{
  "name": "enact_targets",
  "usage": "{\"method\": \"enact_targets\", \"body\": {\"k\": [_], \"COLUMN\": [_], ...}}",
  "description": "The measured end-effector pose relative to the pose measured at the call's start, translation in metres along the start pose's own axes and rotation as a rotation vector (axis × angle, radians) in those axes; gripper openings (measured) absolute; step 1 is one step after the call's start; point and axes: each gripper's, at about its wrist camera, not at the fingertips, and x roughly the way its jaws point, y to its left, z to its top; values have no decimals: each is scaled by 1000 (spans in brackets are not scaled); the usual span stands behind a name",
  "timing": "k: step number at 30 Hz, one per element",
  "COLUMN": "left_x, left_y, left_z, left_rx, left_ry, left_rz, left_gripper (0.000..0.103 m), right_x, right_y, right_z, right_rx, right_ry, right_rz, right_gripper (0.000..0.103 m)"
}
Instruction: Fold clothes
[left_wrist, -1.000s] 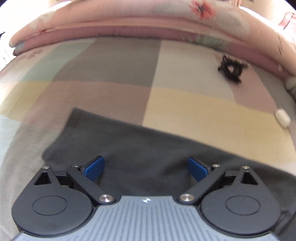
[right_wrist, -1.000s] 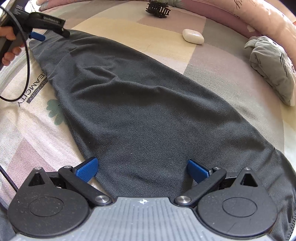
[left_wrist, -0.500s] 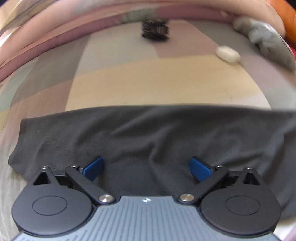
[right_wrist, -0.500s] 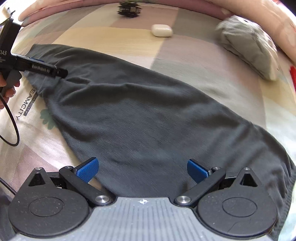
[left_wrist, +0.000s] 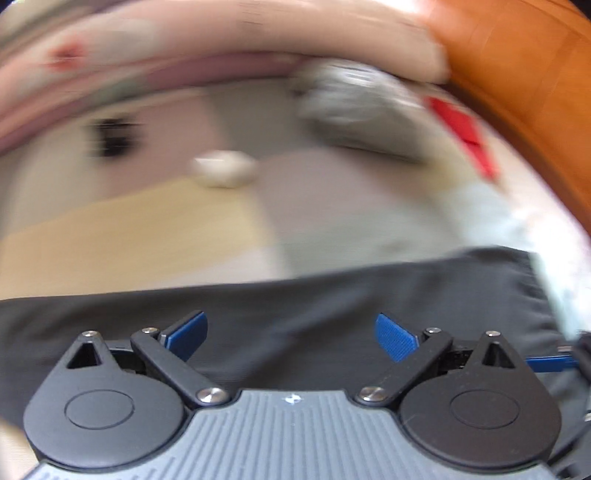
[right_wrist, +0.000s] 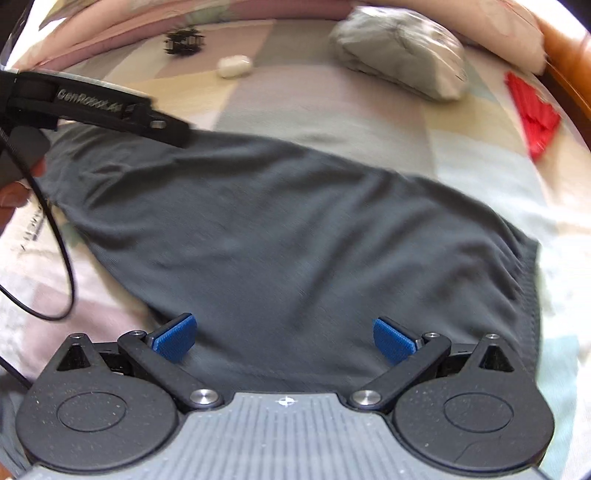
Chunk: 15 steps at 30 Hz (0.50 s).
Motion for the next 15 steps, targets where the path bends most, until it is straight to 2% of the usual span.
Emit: {"method": "enact_targets", "body": {"k": [2,4,9,11,14,15], "left_x": [16,28,57,67,84,84], "left_y": [-31,-62,-113,-121,-117,-119], "left_z": [2,0,-6,-5,5,6], "left_rx": [31,56,68,66,50,50], "left_ry": [24,51,99,94,73,74], "left_rz": [-74,-115,-202,-190,-108,-112], "left_gripper": [97,97,97,97,97,97], "right_x": [-7,-13,-26,-29,-33,-34], "right_y": [-16,-30,-63,-75,-91,-96], "right_z": [-12,-24,-49,-56,-66,-69], "right_rx": [13,8,19,46,85,93], "right_ry": [0,-5,-24,-27,-37,-39], "right_rz": [-20,-40,-80,-78,-73,-73], "right_gripper": [103,103,103,103,103,103]}}
